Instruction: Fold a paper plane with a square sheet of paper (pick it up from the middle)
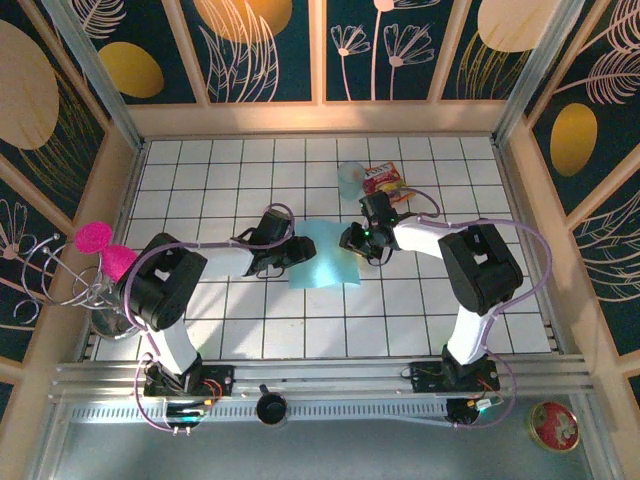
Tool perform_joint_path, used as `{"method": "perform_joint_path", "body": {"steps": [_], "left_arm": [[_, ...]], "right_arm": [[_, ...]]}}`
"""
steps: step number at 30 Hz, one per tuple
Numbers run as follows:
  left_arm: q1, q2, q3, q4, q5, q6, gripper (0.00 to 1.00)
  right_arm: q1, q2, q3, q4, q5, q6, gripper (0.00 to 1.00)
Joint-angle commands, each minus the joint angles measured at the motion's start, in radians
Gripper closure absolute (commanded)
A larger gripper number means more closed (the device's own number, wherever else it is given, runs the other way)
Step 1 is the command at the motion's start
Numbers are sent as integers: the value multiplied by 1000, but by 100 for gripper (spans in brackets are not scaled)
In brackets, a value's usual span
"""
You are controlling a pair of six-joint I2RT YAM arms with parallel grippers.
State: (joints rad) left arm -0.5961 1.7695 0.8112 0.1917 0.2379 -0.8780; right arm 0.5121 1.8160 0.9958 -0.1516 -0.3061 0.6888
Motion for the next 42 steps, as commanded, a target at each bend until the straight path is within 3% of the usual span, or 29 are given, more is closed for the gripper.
{"method": "perform_joint_path", "body": {"steps": [1, 14, 27, 42], "left_arm": [[-1, -17, -43, 6, -25, -35, 52], [-1, -70, -96, 118, 13, -94, 37], [0, -30, -66, 47, 26, -112, 25], [0, 8, -18, -53, 13, -93, 30]], "right_arm": [[6, 38, 10, -2, -29, 0, 64], [13, 0, -24, 53, -56, 13, 65], [73, 77, 9, 139, -120, 69, 68], [86, 97, -26, 260, -220, 149, 70]]}}
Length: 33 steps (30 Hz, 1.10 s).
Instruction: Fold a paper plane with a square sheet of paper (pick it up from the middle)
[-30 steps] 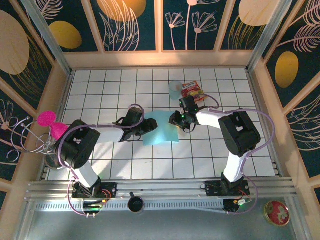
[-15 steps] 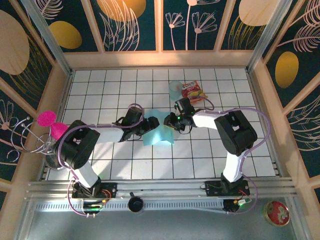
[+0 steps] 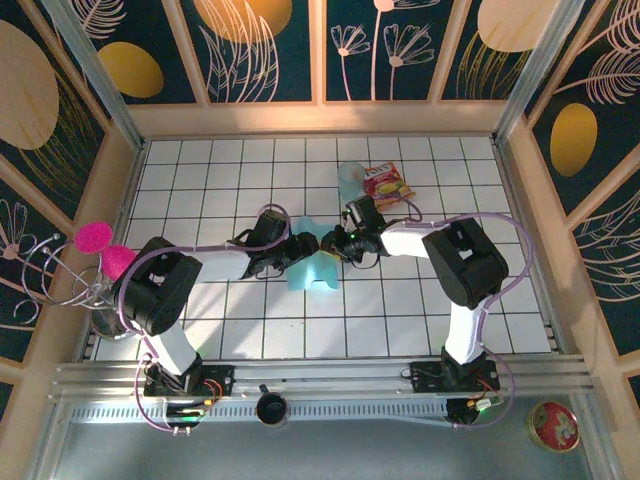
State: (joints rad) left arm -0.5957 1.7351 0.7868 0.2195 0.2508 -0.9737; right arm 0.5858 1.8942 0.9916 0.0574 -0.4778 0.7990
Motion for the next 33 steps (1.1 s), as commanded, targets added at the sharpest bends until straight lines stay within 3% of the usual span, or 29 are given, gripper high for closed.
{"method": "perform_joint_path", "body": {"steps": [1, 10, 17, 22, 27, 33], "left_arm": [[0, 45, 8, -86, -1, 3, 31], [0, 20, 31, -100, -20, 32, 53], [8, -93, 57, -59, 2, 108, 68], [26, -181, 63, 21, 98, 114, 69], [51, -230, 44, 194, 269, 24, 69], [64, -205, 9, 390, 399, -99, 70]], "right_arm": [[12, 19, -28, 64, -57, 46, 71], [-33, -79, -92, 130, -54, 66, 71], [-154, -260, -214, 219, -34, 42, 65], [-196, -358, -264, 279, -65, -9, 50], [-203, -411, -308, 427, -177, -3, 31], [-184, -382, -317, 556, -295, 42, 26]]}}
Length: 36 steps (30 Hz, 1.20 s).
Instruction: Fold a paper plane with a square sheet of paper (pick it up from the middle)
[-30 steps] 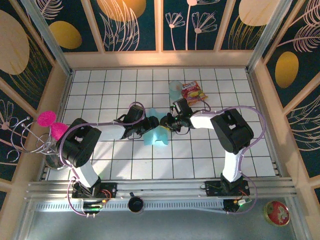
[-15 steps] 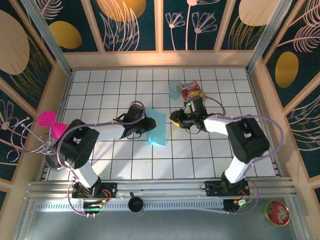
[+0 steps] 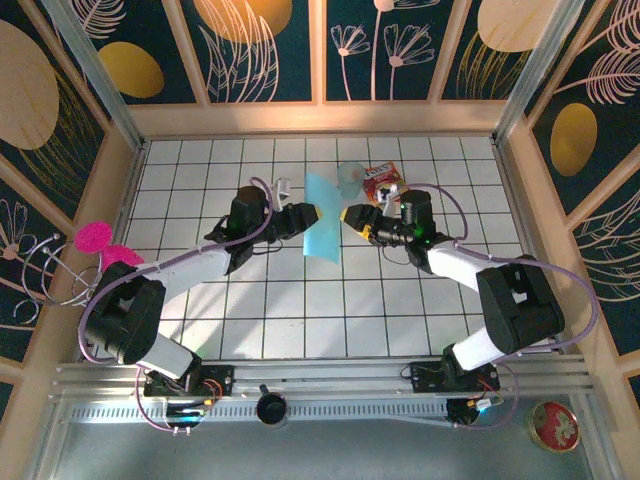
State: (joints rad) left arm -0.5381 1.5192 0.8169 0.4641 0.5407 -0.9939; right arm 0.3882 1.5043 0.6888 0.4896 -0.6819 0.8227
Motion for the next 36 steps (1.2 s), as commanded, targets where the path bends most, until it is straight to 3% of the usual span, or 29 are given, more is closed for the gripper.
{"method": "perform_joint_path", "body": {"steps": [1, 5, 13, 21, 24, 29, 32, 36], "left_arm": [[6, 17, -23, 150, 113, -86, 70], [7, 42, -31, 146, 113, -92, 70], [10, 45, -27, 22, 22, -25, 70], [13, 56, -34, 8, 2, -14, 70], [13, 58, -37, 9, 1, -16, 69], [19, 46, -52, -8, -32, -8, 57], [38, 31, -68, -19, -50, 0, 42], [76, -2, -92, -40, -81, 20, 28]], "right_arm": [[18, 13, -14, 139, -97, 24, 26], [26, 34, -9, 182, -127, 46, 27], [25, 9, -15, 119, -100, 15, 45], [26, 5, -43, 135, -100, 31, 65], [26, 6, -41, 132, -87, 37, 78], [22, -38, -13, 38, -17, -5, 99], [12, -80, 12, -63, 16, -54, 100], [-11, -123, 76, -277, 50, -148, 100]]}}
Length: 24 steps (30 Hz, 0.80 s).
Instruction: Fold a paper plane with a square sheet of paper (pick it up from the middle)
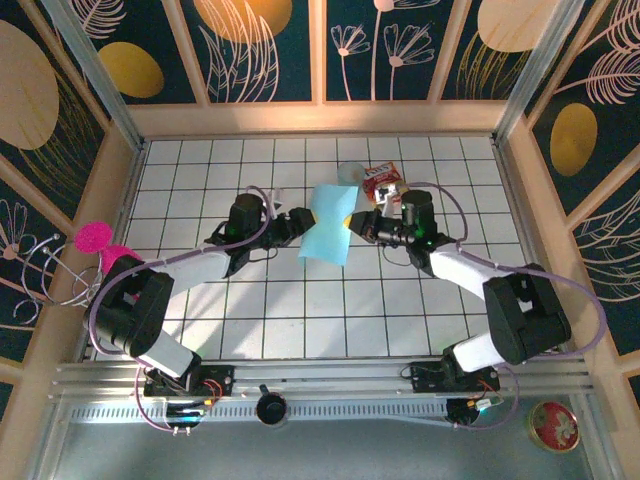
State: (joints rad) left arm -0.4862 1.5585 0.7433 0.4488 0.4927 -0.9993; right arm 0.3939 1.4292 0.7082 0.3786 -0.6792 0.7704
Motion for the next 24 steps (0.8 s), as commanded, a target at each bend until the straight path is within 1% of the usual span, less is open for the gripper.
{"method": "perform_joint_path", "body": {"steps": [1, 5, 7, 9, 11, 15, 18, 22, 24], "left_arm": [[32, -51, -25, -35, -41, 34, 26], [49, -82, -32, -72, -75, 68, 17], [51, -92, -35, -79, -89, 76, 13], [51, -98, -43, -75, -92, 77, 12], [51, -100, -50, -68, -93, 72, 10], [51, -108, -70, -68, -109, 59, 10], [52, -118, -89, -70, -127, 54, 10], [53, -118, -110, -71, -129, 56, 10], [52, -114, -114, -76, -125, 62, 11]], "right_arm": [[-22, -59, 79, -228, 59, -126, 100], [-25, -69, 196, -461, 83, -210, 100], [-16, -56, 242, -519, 76, -220, 100], [1, -26, 277, -542, 73, -212, 100], [32, 12, 300, -517, 59, -191, 100], [91, 119, 326, -405, 24, -129, 99], [115, 212, 338, -337, 6, -93, 100], [123, 288, 290, -174, -63, -26, 99], [122, 299, 250, -107, -71, -7, 99]]}}
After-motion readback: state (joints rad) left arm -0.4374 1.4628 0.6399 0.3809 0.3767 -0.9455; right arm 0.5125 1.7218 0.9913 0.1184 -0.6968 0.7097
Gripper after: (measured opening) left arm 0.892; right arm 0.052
